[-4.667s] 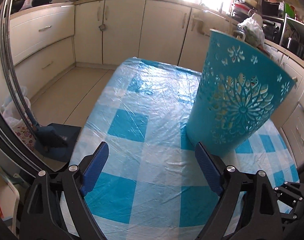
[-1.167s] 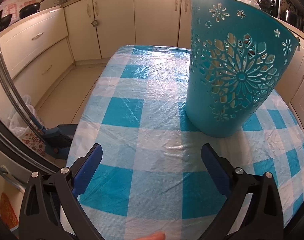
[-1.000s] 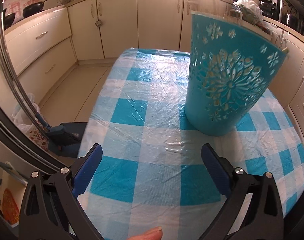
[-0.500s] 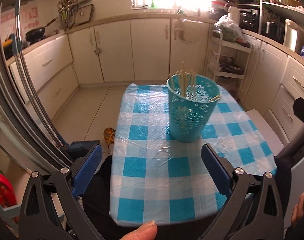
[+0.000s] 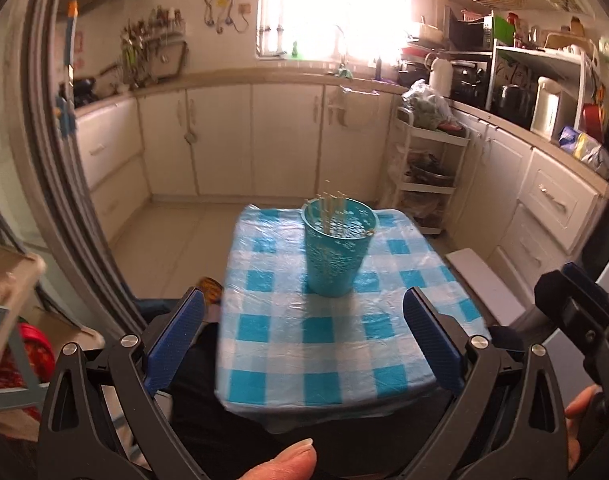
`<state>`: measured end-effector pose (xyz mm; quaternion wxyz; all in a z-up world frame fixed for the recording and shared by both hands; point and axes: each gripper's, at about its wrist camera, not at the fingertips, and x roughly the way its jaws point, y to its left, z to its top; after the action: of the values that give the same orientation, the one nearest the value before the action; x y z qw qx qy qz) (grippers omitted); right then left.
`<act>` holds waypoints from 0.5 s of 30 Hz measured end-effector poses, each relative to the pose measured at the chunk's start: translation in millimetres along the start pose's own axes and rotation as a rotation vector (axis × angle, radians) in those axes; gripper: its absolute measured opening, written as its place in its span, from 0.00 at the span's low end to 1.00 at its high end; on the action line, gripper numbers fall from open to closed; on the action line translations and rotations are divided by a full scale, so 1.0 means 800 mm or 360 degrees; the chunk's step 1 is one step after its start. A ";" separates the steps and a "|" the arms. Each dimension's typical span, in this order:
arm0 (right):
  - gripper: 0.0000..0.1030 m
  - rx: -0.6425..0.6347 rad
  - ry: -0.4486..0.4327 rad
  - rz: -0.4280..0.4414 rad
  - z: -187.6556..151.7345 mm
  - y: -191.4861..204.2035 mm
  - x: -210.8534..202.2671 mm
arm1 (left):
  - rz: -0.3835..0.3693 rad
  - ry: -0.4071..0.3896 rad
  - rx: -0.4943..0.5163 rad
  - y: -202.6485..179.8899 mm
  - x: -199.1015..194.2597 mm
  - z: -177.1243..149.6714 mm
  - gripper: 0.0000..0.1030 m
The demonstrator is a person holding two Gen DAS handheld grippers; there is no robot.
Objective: Organize utensils
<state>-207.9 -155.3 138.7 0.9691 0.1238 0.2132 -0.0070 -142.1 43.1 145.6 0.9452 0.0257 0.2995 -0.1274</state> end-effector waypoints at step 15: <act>0.93 -0.0088 -0.0122 0.0020 -0.004 0.019 -0.042 | 0.0171 -0.0089 -0.0135 0.025 -0.056 -0.005 0.93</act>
<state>-239.0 -140.8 153.8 0.9796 0.0980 0.1752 0.0003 -174.8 73.2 167.3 0.9589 -0.0019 0.2763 -0.0644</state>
